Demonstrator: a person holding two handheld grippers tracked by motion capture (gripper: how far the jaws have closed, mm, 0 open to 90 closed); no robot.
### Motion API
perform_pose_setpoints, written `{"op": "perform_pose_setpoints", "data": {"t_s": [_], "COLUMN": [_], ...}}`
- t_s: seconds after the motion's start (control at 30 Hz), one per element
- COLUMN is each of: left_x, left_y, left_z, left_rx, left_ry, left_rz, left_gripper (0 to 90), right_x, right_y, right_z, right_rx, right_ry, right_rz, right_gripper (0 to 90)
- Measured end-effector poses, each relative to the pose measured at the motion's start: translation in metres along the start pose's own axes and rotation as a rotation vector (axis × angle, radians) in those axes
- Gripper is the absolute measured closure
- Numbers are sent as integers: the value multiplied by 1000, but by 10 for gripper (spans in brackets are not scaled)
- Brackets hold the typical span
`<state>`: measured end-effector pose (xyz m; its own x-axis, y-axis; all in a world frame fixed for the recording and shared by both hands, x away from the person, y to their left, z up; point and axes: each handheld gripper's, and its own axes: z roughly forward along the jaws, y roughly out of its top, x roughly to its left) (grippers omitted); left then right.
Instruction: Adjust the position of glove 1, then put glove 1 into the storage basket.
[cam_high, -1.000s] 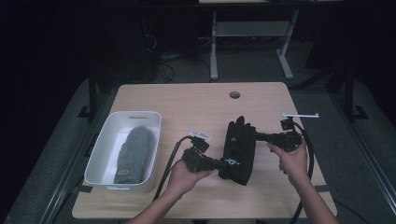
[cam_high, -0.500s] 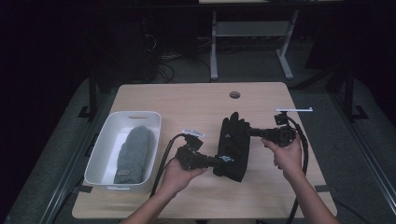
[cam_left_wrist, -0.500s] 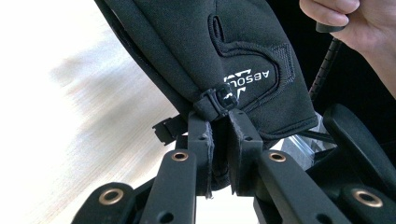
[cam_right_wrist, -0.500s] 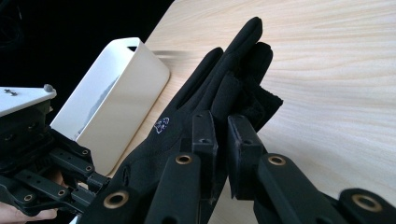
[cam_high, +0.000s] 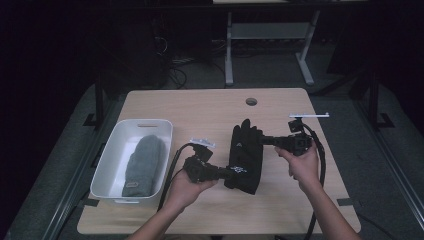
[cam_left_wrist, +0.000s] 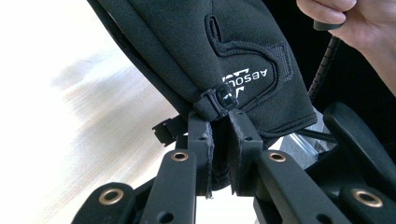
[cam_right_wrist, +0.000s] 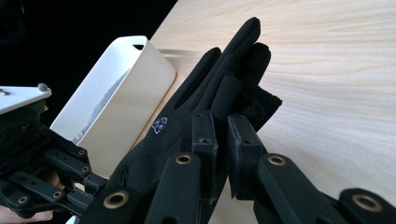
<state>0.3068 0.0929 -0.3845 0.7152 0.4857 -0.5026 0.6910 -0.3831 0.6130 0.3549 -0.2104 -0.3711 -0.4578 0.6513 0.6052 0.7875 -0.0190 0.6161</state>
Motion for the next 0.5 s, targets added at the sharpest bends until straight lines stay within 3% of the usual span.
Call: {"op": "perform_pose_setpoints", "data": {"t_s": [0.5], "left_x": [1], "left_y": [-3], "left_z": [-16], "left_rx": [-22], "left_ry": [17], "left_rz": [3], "left_gripper": [814], "right_x": [13], "right_y": [7], "right_z": [8], "right_rx": [2], "right_ry": [22], "right_rz": [-7], "right_gripper": [826]}}
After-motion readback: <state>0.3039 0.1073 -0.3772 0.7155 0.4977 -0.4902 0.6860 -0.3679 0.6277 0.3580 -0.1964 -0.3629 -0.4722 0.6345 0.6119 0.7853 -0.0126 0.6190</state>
